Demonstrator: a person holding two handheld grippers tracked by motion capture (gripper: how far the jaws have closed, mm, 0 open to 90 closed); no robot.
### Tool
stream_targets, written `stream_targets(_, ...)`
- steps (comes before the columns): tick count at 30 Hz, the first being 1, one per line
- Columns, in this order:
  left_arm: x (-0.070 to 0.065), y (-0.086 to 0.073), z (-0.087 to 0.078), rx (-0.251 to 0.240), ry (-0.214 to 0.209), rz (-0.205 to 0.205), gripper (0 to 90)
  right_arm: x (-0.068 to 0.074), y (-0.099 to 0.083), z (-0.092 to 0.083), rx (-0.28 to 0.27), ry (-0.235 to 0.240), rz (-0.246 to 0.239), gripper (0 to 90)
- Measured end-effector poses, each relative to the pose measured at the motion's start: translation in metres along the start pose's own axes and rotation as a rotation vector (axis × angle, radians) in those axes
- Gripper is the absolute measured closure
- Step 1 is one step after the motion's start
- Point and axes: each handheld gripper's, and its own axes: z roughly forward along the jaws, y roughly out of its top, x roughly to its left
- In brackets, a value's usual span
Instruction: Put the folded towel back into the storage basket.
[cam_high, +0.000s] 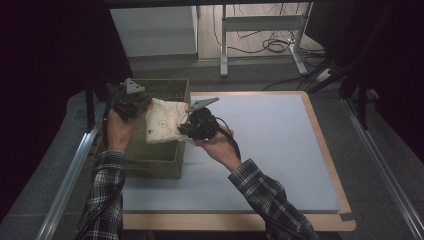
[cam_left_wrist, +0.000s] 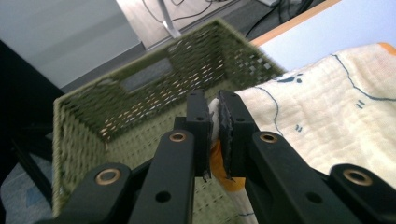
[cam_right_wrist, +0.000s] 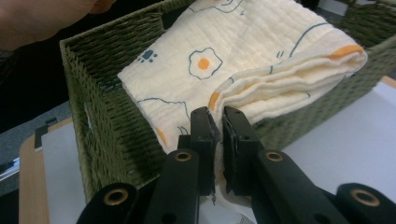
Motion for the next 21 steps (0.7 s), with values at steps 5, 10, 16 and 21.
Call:
stream_targets(5, 0.012, -0.011, 0.002, 0.019, 0.013, -0.014, 83.5, 0.006, 0.006, 0.021, 0.025, 0.018, 0.001, 83.3)
stream_targets(10, 0.023, -0.022, 0.005, 0.050, 0.031, -0.016, 83.5, 0.013, 0.011, 0.040, 0.053, 0.024, -0.007, 83.3)
stream_targets(16, 0.038, -0.034, 0.004, 0.072, 0.049, -0.033, 83.5, 0.024, 0.020, 0.064, 0.092, 0.027, -0.027, 83.3)
stream_targets(21, 0.051, -0.045, 0.000, 0.085, 0.067, -0.049, 83.4, 0.036, 0.029, 0.085, 0.122, 0.035, -0.043, 83.4)
